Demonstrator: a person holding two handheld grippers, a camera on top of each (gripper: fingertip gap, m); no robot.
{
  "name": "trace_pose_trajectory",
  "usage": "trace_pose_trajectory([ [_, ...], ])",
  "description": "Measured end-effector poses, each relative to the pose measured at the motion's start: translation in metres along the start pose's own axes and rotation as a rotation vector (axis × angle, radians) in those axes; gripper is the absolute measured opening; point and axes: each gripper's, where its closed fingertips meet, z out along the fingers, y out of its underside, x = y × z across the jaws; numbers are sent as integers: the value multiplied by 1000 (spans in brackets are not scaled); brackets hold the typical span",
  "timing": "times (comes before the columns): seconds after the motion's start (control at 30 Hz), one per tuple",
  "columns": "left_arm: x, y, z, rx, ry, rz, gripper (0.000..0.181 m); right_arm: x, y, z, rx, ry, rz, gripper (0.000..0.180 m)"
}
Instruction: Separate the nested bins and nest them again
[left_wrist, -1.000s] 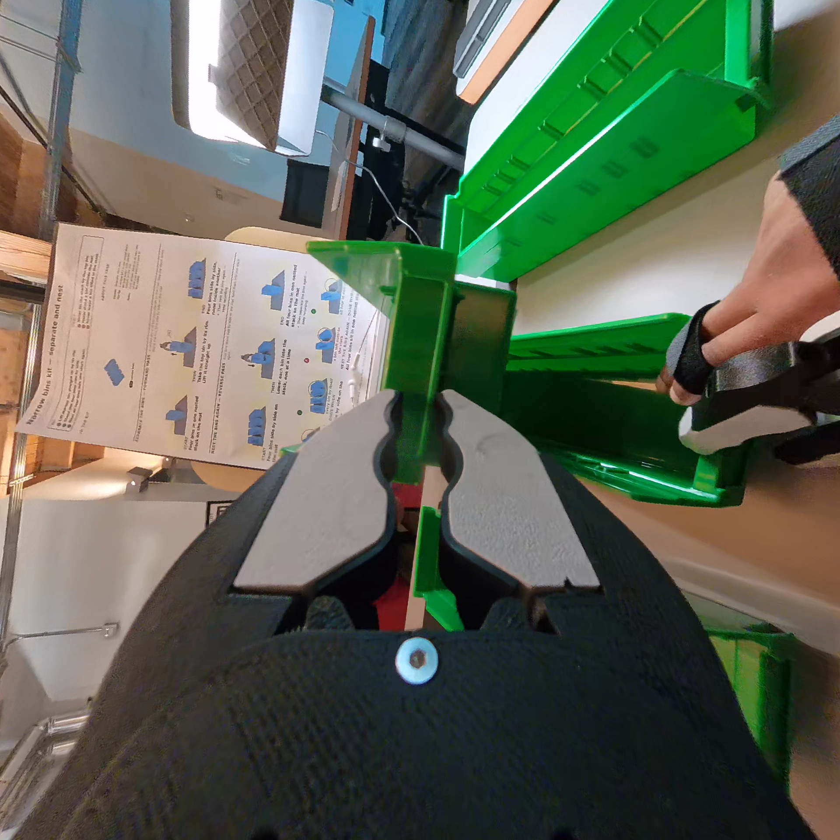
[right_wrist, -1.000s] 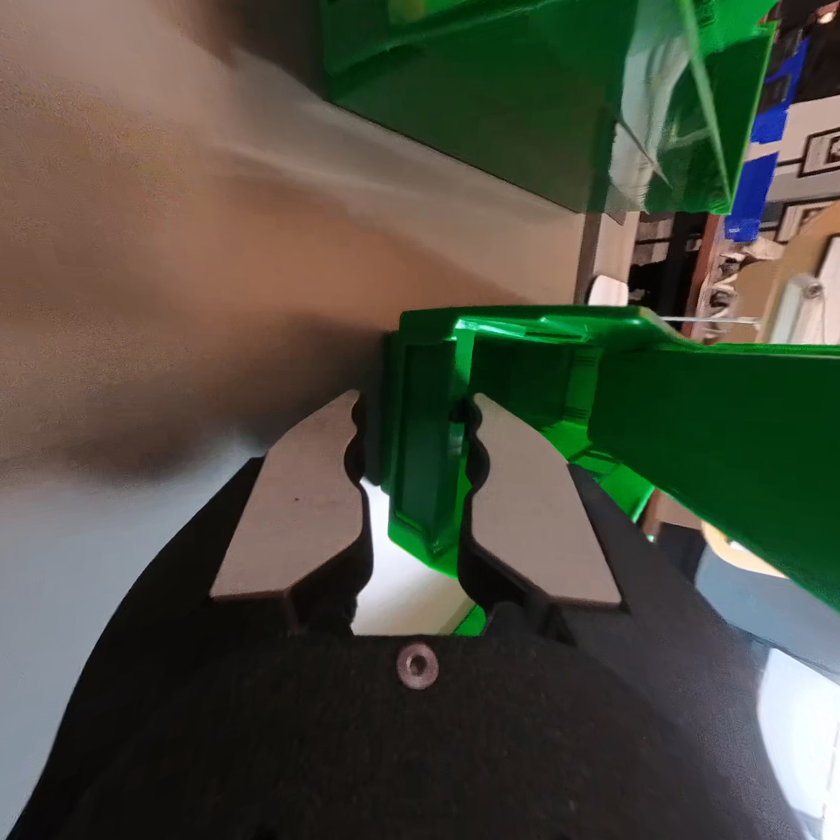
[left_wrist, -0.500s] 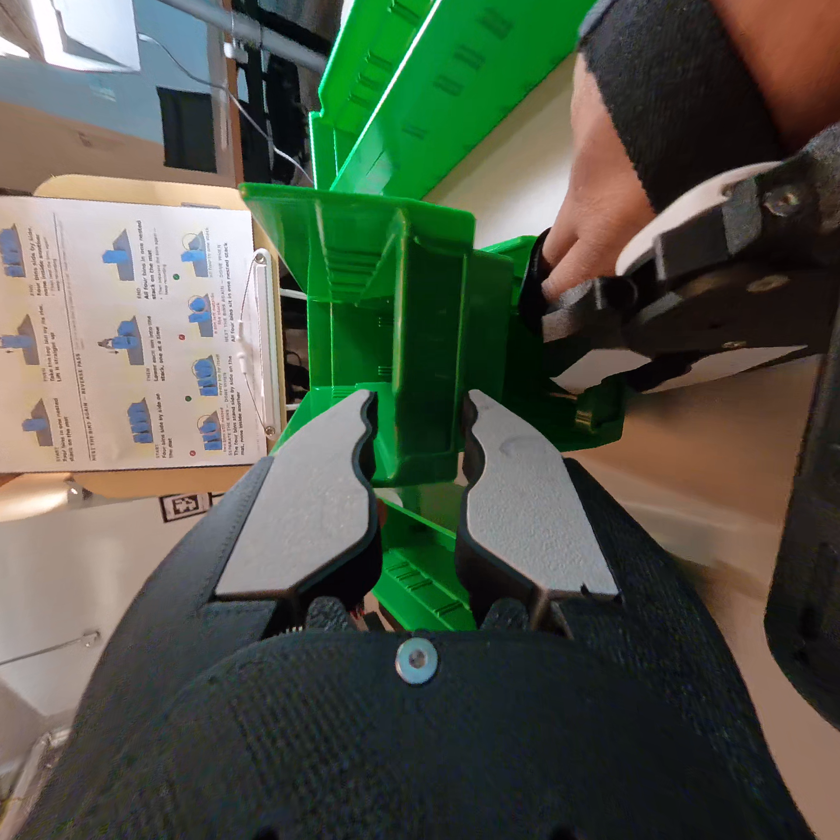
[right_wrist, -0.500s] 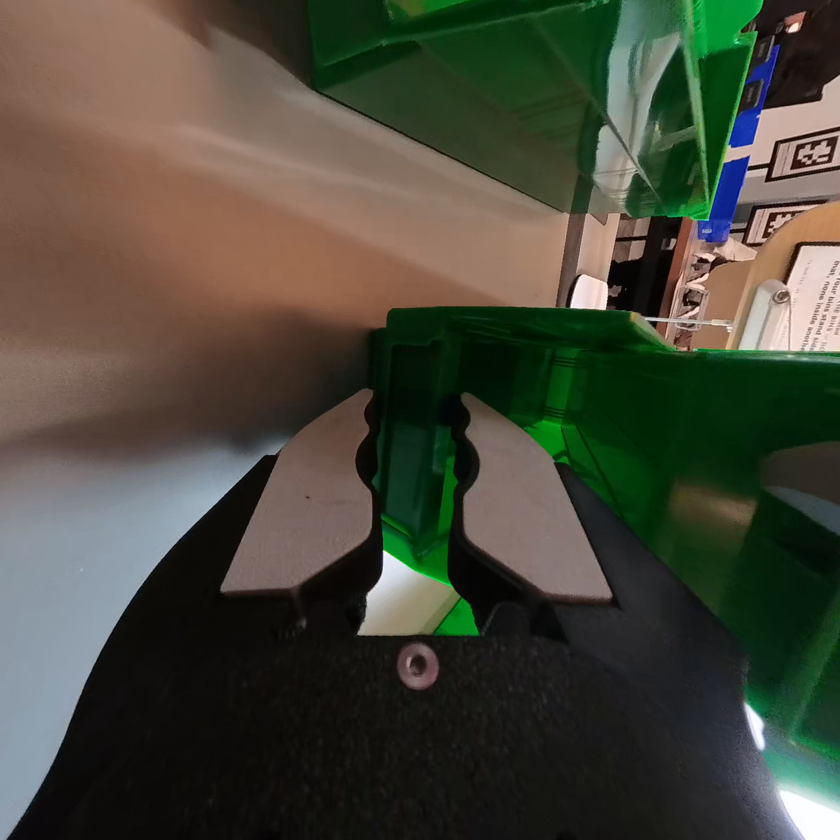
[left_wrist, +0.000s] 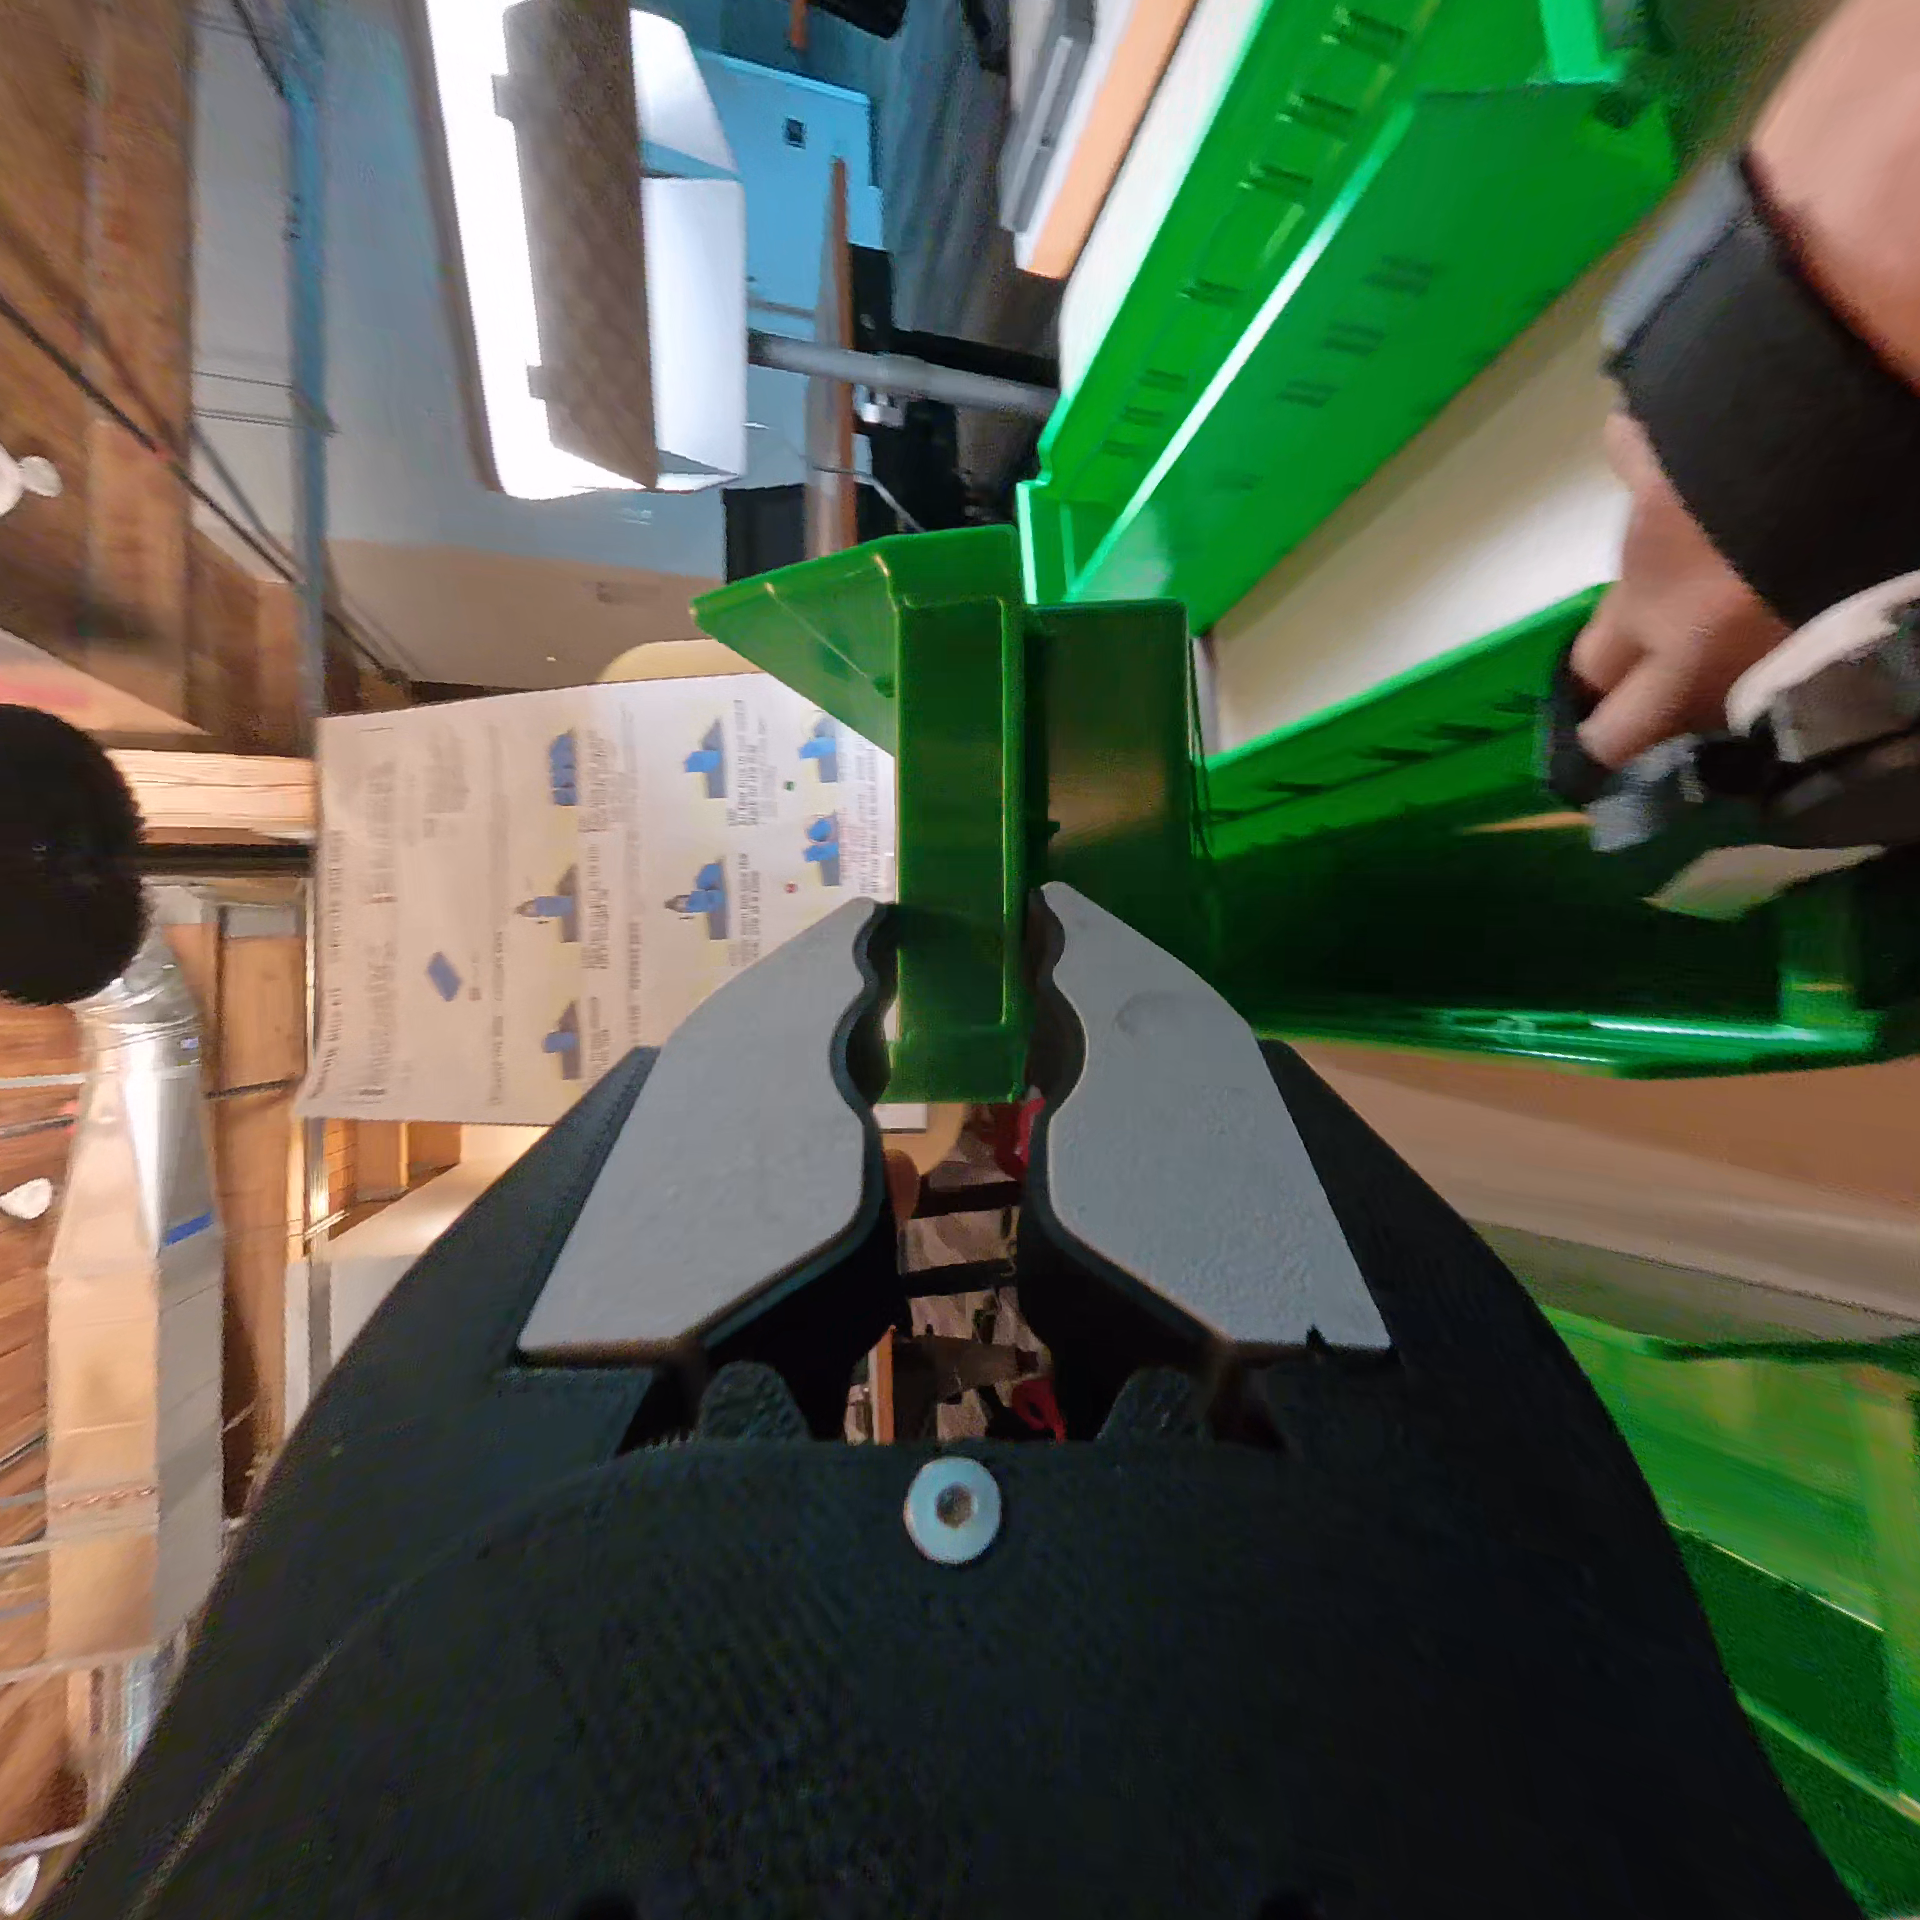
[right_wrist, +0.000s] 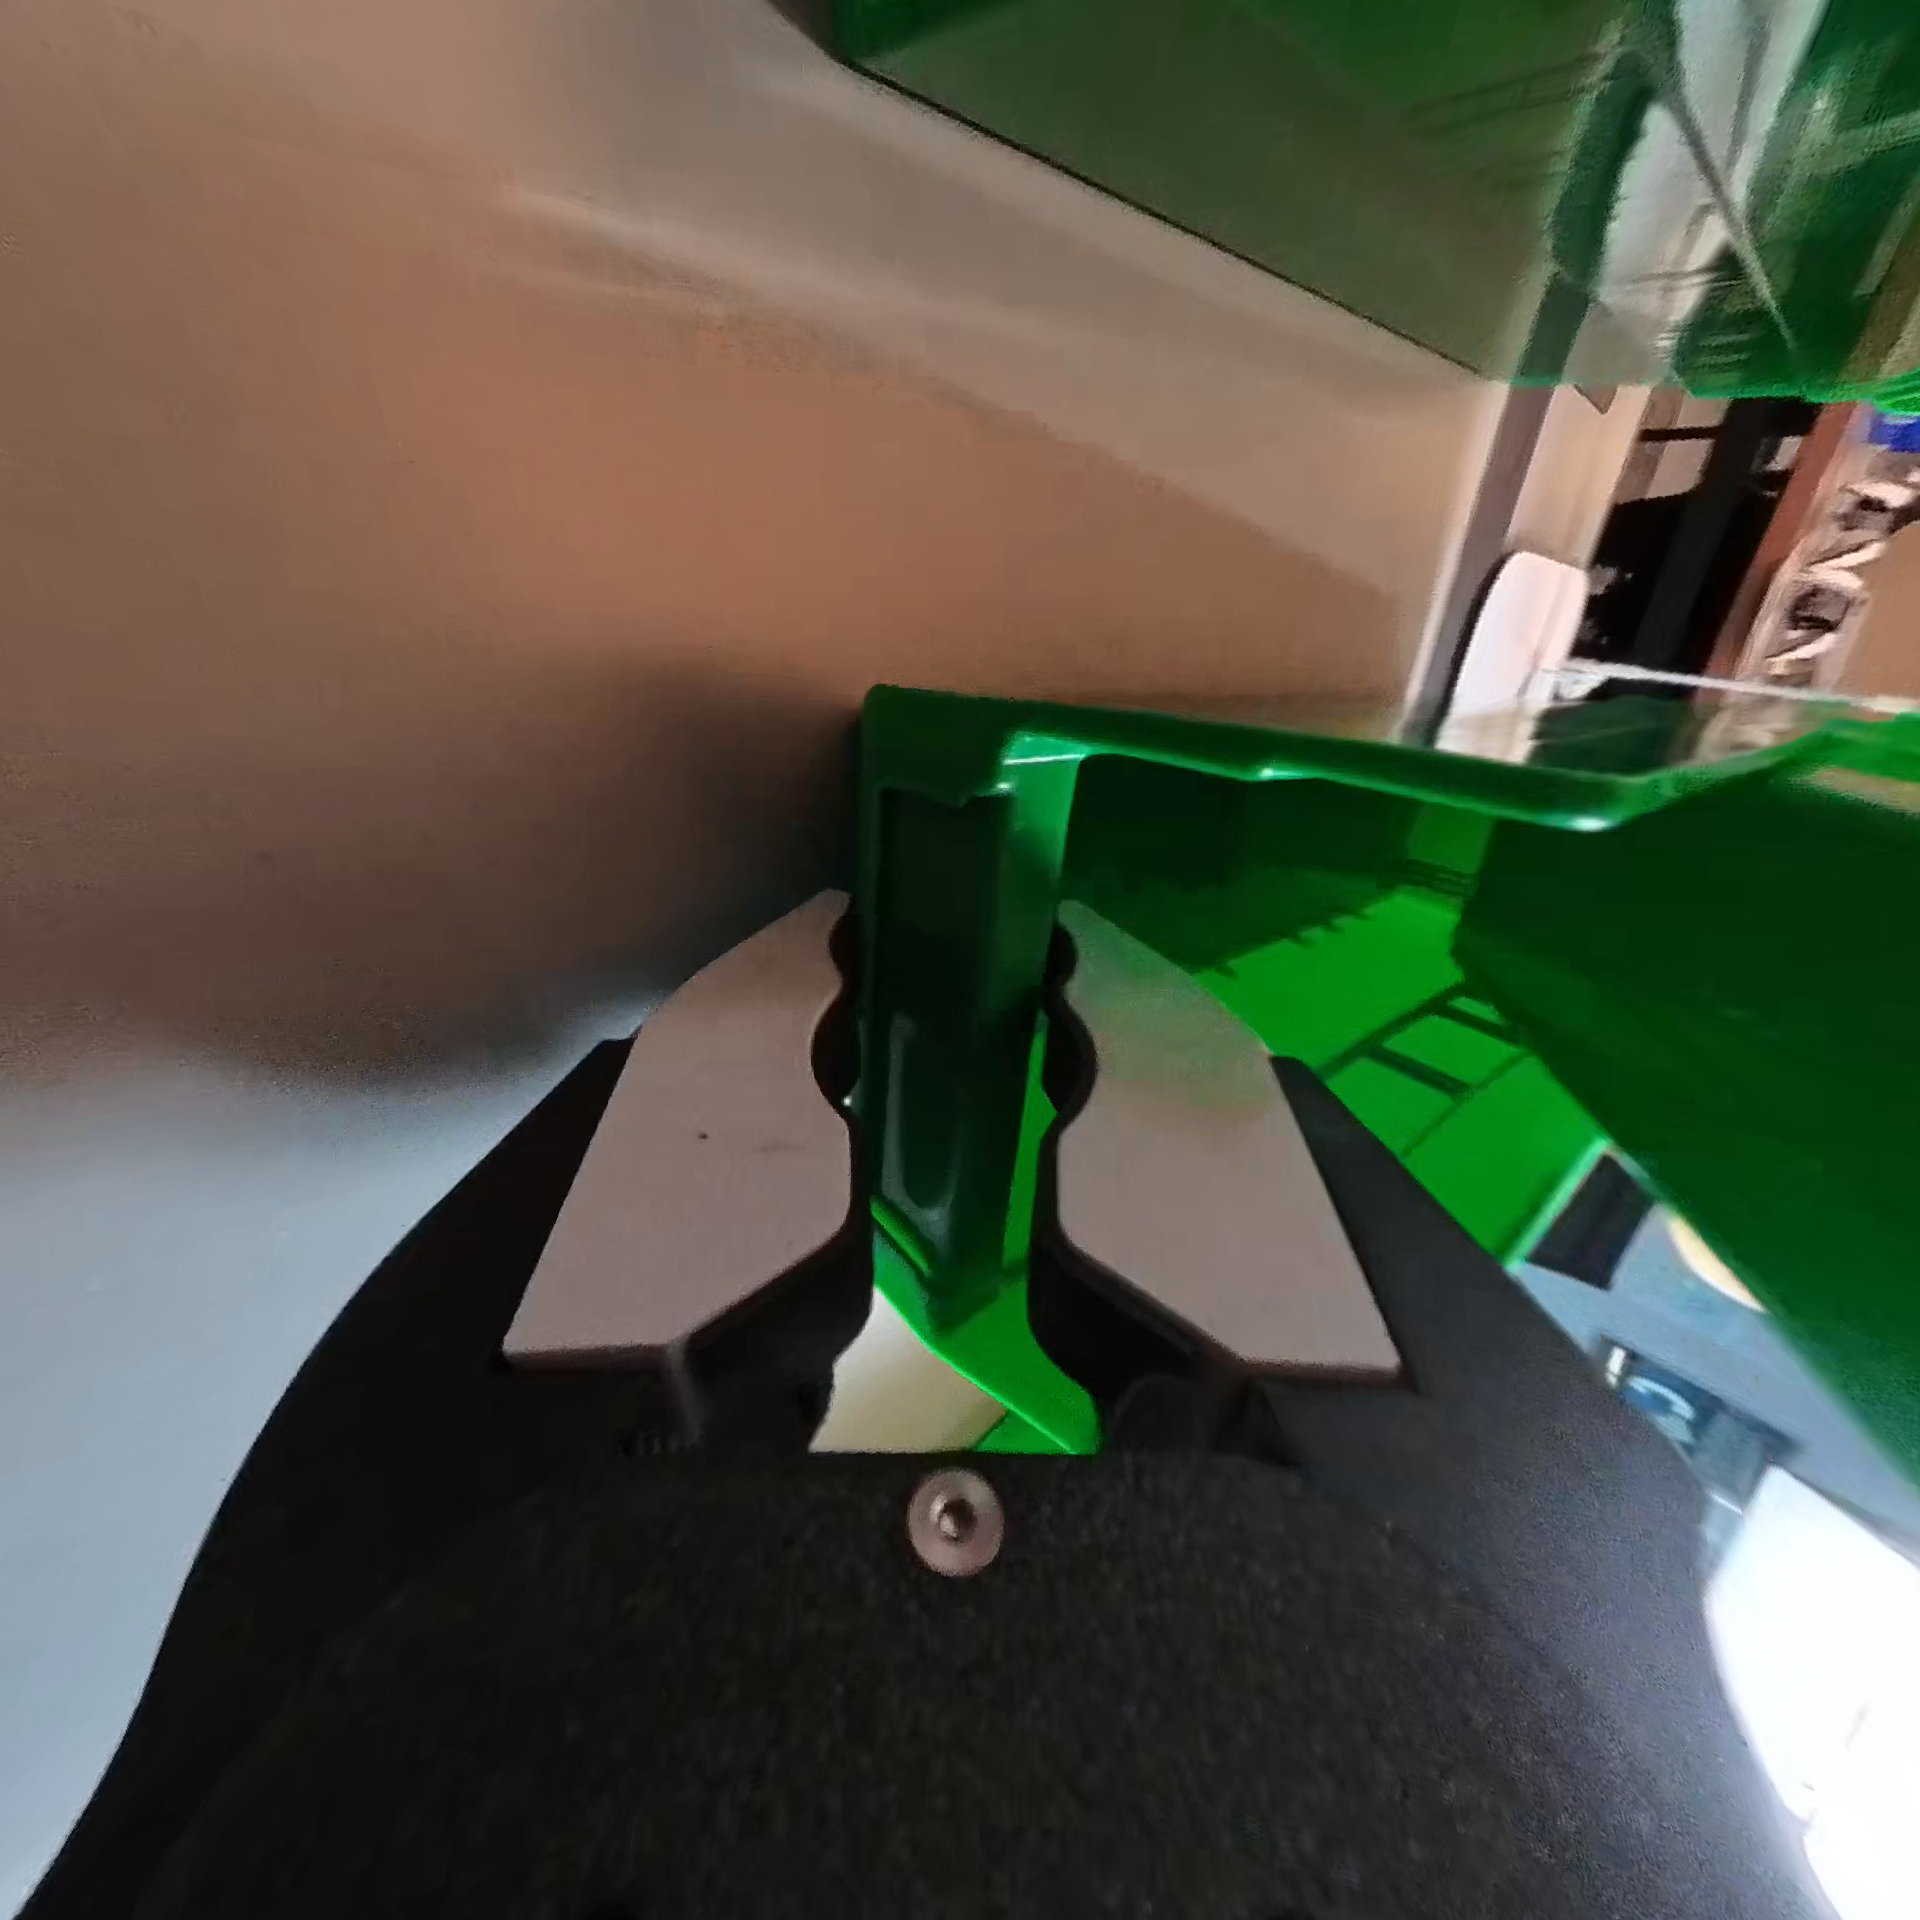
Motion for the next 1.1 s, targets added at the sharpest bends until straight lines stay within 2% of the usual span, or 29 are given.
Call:
trace_pose_trajectory([
  [0.1, -30, 2, -11, 0, -84, -3, 21, -4, -2, -2, 18, 5, -26, 28],
  [0.17, -51, 9, -18, -22, -180, 34, 12, -10, -3, -8, 38, -14, -28, 28],
  [0.37, -80, 17, -30, 8, -224, -76, 9, -38, 3, -41, 91, -76, -37, 28],
  [0.57, -71, 3, -35, 14, -87, -185, 11, -45, 25, -47, 41, -69, -55, 28],
  [0.73, -50, -2, -43, -20, -53, -175, 14, -46, 19, -44, 20, -67, -58, 28],
  [0.87, -36, 5, -51, -91, 0, -246, 34, -43, 11, -42, -10, -71, -66, 28],
  [0.97, -20, 9, -56, -118, 95, -296, 43, -42, 3, -41, -18, -72, -75, 28],
  [1.1, 18, 9, -60, -161, 290, -286, 42, -39, -6, -39, -25, -67, -85, 29],
])
